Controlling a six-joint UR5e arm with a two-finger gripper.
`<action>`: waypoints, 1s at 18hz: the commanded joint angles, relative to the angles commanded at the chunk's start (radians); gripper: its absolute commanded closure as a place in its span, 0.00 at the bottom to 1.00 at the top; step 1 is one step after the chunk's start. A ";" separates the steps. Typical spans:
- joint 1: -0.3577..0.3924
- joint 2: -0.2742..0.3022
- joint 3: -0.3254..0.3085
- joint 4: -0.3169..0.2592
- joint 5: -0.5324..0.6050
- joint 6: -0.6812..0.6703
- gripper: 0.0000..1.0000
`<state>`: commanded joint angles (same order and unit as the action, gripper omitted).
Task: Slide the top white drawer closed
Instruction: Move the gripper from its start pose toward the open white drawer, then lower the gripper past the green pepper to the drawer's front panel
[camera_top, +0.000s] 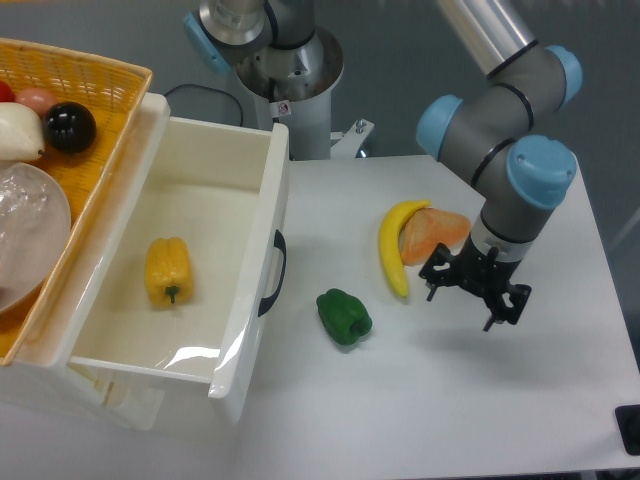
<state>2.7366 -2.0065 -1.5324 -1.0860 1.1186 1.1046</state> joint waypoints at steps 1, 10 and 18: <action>-0.002 0.006 0.000 -0.011 -0.011 -0.015 0.21; -0.060 0.043 0.000 -0.274 -0.014 -0.141 0.53; -0.063 0.051 -0.002 -0.293 -0.051 -0.223 0.96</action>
<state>2.6737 -1.9558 -1.5340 -1.3790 1.0677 0.8820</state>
